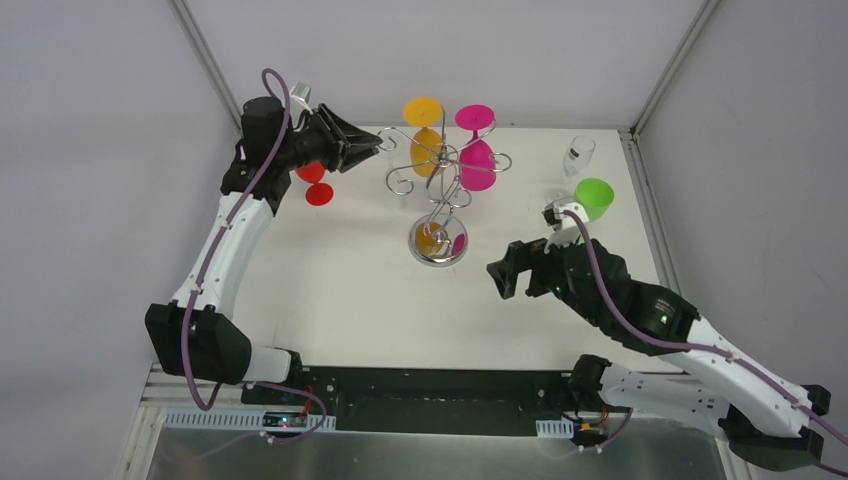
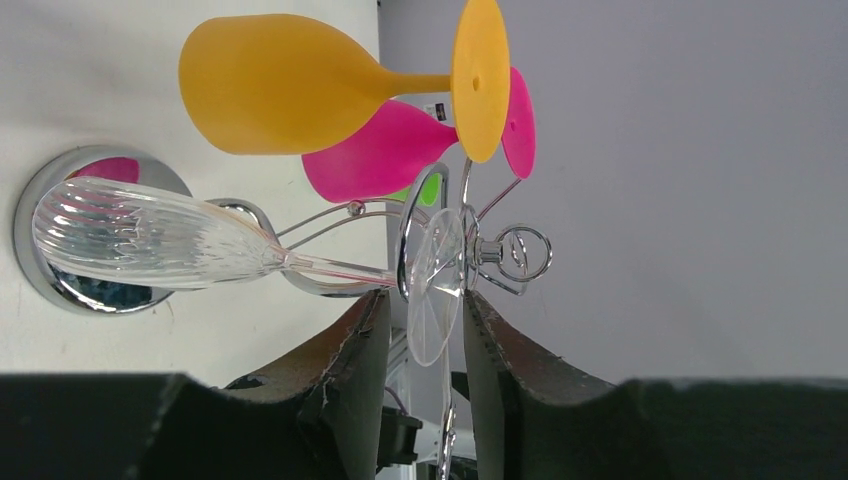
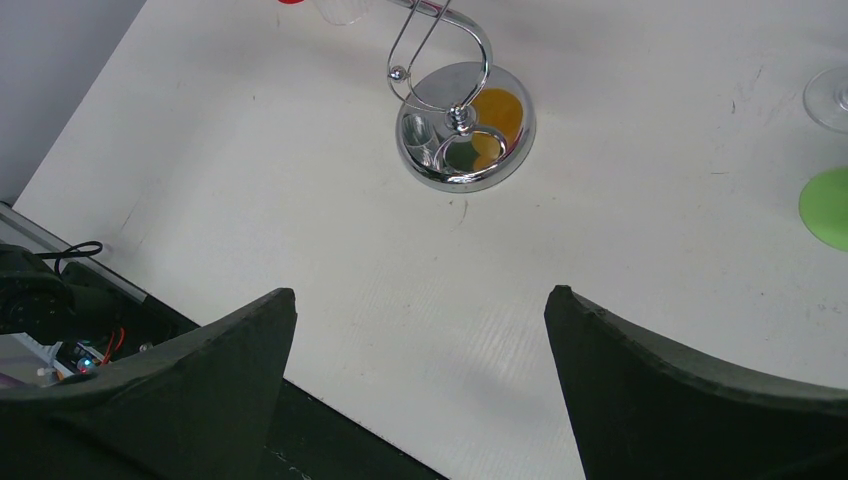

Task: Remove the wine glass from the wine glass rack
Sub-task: Pick up the wine glass from the wine rack.

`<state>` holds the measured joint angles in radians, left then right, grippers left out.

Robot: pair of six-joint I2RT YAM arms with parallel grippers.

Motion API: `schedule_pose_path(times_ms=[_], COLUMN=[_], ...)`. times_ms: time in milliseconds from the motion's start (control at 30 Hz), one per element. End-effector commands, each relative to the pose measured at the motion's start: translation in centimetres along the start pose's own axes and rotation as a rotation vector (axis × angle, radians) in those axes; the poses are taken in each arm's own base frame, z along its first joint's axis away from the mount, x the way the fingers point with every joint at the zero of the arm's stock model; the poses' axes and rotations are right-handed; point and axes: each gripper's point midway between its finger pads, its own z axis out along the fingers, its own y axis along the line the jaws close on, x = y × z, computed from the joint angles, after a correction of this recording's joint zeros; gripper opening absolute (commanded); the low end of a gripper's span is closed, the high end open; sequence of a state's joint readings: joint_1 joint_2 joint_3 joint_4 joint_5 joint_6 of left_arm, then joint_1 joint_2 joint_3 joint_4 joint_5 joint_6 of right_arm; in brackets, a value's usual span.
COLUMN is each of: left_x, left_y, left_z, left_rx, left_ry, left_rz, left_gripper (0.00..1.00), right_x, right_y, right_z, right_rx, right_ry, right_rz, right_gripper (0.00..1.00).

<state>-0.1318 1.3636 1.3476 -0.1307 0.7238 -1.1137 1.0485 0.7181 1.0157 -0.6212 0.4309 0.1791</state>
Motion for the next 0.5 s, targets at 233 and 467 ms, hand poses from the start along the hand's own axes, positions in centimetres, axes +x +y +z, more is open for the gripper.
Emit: schedule_pose_path(times_ms=[233, 467], left_x=[-0.4, -0.5], left_y=[-4.2, -4.5], left_z=[-0.6, -0.4], left_rx=[0.102, 0.105], left_ry=[-0.02, -0.017], left_rz=[0.074, 0.073], left_gripper=[0.32, 0.29], right_x=[-0.6, -0.6], right_y=[-0.1, -0.1], right_z=[0.1, 0.2], right_rx=[0.007, 0.006], right_ry=[-0.036, -0.04], right_rz=[0.019, 0.021], right_gripper=[0.99, 0.99])
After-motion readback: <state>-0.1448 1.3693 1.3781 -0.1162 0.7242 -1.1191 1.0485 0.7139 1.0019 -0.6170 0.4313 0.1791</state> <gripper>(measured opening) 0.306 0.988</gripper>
